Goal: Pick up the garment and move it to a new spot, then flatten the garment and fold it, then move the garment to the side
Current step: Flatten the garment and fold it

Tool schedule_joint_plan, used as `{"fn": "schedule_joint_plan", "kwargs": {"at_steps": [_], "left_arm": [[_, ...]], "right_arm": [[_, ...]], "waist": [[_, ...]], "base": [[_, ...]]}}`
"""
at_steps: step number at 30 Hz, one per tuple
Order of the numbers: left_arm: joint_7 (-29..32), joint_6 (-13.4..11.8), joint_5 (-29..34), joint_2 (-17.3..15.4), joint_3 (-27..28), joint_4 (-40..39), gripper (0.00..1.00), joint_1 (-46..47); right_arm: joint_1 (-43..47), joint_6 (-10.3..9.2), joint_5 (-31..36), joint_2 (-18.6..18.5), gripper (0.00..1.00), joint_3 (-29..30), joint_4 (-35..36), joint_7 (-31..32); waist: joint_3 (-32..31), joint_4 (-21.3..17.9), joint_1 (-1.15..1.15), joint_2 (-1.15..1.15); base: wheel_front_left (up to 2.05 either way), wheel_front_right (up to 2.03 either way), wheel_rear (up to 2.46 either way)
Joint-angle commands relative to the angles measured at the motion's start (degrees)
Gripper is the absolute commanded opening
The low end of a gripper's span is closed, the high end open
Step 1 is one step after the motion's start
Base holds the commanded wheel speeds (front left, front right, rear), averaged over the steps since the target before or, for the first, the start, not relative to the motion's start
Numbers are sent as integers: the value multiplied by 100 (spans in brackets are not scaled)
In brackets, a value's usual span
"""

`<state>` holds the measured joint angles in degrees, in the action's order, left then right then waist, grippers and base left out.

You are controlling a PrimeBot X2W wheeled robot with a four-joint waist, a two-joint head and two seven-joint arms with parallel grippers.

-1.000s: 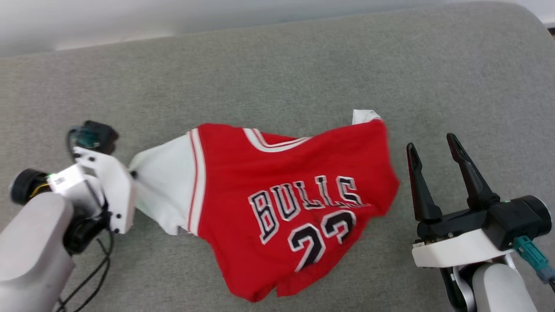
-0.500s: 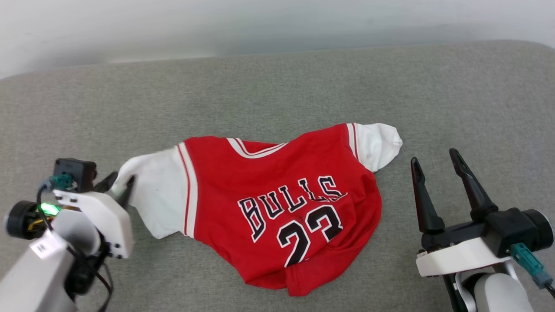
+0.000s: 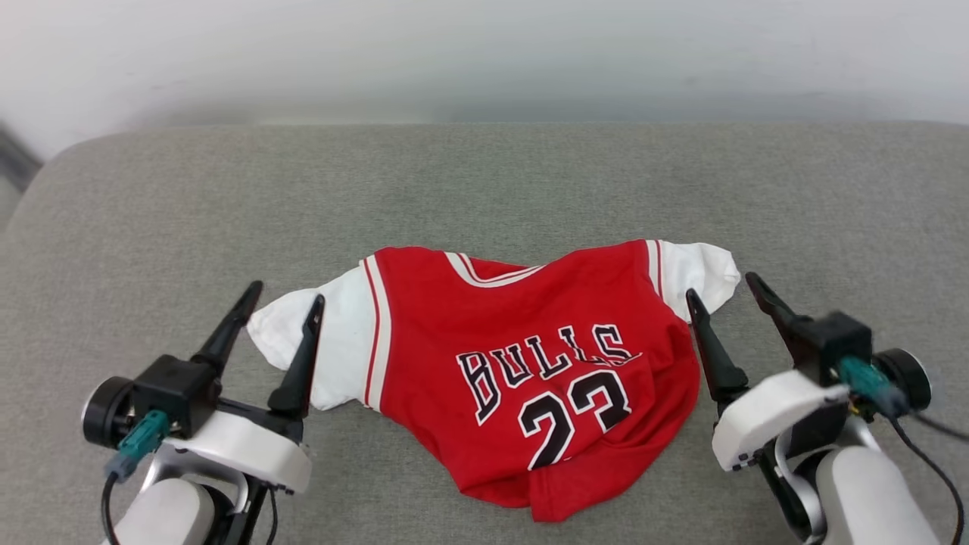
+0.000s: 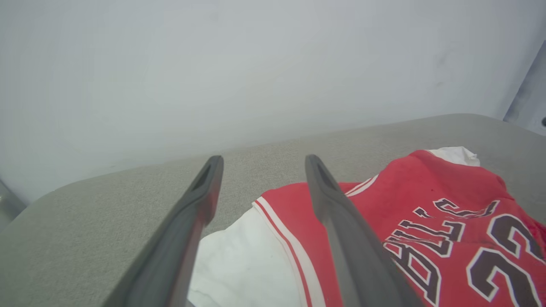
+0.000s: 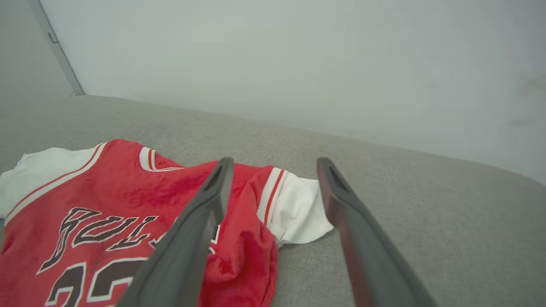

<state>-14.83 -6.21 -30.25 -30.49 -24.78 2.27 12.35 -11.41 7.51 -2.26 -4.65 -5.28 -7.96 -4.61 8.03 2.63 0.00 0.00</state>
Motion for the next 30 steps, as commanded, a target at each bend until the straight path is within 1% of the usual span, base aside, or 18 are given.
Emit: {"fn": "schedule_joint_plan", "kwargs": {"at_steps": [1, 3, 5, 8, 9, 11, 12, 13, 16, 18, 24, 27, 28, 29, 30], "left_arm": [[-35, -73, 45, 67, 121, -81, 100, -87], [-44, -150, 198, 216, 362, -336, 100, -208], [-40, -164, 408, 321, 512, -481, 100, -358], [-42, -37, 610, 462, 649, -621, 100, -477], [-37, 65, 716, 541, 705, -618, 100, -518], [-37, 142, 788, 647, 758, -586, 100, -538], [-37, 189, 822, 702, 769, -566, 100, -525], [-37, 241, 857, 759, 777, -548, 100, -499], [-37, 398, 949, 923, 779, -471, 100, -416], [-37, 482, 997, 1020, 807, -420, 100, -363], [-38, 729, 1156, 1252, 917, -275, 100, -275], [-38, 828, 1215, 1330, 1001, -214, 100, -276], [-38, 856, 1241, 1359, 1023, -199, 100, -276], [-38, 882, 1262, 1387, 1045, -182, 100, -276], [-38, 915, 1283, 1409, 1066, -160, 100, -275]], "right_arm": [[-88, -3, -159, -128, 100, -69, -13, 300], [-311, -3, -282, -448, 100, -367, 67, 1025], [-495, -3, -538, -705, 100, -588, 133, 1815], [-822, -5, -915, -1098, 100, -904, 228, 3007], [-1027, -3, -1218, -1285, 100, -1129, 243, 3762], [-1207, -4, -1472, -1475, 100, -1307, 199, 4415], [-1301, -4, -1526, -1599, 100, -1421, 177, 4646], [-1394, -4, -1603, -1697, 100, -1504, 139, 4829], [-1567, -3, -1827, -1788, 100, -1654, -81, 5145], [-1665, -4, -1788, -1913, 100, -1775, -257, 5259], [-1815, -3, -1914, -1934, 100, -2047, -738, 5278], [-1729, -3, -1988, -1863, 100, -2194, -954, 5249], [-1698, -2, -2010, -1849, 91, -2245, -1018, 5256], [-1663, -2, -2041, -1849, 42, -2306, -1073, 5273], [-1629, -1, -2059, -1868, 0, -2365, -1110, 5276]], "waist": [[-9, 60, 0, 0], [16, 120, 0, 0], [46, 180, 0, 0], [104, 288, 0, 0], [153, 363, 0, 0], [210, 444, 0, 0], [243, 492, 0, 0], [277, 546, 0, 0], [384, 708, 0, 0], [451, 804, 0, 0], [622, 1019, 0, 0], [664, 1051, 0, 0], [674, 1053, 0, 0], [680, 1053, 0, 0], [679, 1050, 0, 0]], "base": [[0, 0, 0], [0, 0, 0], [0, 0, 0], [0, 0, 0], [0, 0, 0], [0, 0, 0], [0, 0, 0], [0, 0, 0], [0, 0, 0], [0, 0, 0], [0, 0, 0], [0, 0, 0], [0, 0, 0], [0, 0, 0], [0, 0, 0]]}}
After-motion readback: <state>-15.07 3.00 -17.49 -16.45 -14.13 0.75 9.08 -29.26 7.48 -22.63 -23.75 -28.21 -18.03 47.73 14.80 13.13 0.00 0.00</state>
